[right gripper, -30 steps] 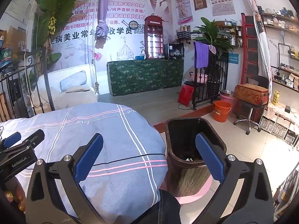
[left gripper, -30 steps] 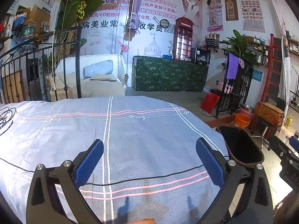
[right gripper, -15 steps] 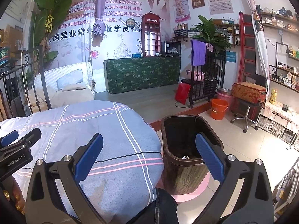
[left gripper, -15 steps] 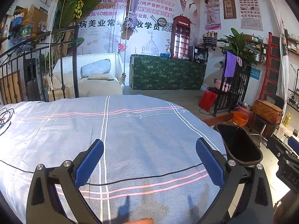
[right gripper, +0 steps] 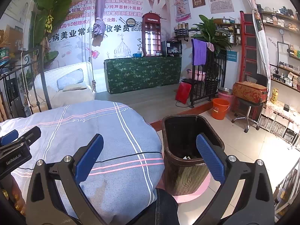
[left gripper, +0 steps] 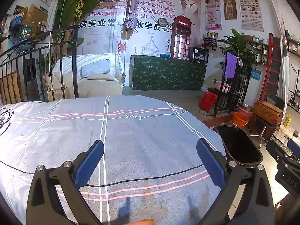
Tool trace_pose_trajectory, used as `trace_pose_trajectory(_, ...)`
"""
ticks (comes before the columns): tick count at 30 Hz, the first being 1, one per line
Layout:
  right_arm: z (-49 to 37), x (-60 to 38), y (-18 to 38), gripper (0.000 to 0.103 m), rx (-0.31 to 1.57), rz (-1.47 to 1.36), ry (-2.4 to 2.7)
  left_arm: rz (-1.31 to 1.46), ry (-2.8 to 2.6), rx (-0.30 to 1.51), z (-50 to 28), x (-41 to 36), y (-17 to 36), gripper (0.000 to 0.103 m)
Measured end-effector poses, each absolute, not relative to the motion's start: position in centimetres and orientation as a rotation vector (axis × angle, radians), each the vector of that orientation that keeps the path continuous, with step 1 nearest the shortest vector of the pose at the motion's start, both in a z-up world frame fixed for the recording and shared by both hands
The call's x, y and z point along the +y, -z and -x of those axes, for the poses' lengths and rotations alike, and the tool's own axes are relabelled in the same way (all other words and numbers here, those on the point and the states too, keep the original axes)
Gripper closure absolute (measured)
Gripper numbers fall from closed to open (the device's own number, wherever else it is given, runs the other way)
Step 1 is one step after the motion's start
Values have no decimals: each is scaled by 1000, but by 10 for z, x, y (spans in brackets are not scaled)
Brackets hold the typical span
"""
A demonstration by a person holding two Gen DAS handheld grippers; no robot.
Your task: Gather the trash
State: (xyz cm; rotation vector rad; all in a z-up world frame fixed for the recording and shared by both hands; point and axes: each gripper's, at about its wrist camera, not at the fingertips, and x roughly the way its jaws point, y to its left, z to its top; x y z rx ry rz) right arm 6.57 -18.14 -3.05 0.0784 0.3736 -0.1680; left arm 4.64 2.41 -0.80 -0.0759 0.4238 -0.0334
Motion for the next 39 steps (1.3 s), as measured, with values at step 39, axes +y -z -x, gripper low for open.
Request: trace_pose_trajectory(39, -65, -184, 29, 5, 384, -78, 175, 75, 39, 441, -47, 20, 11, 5)
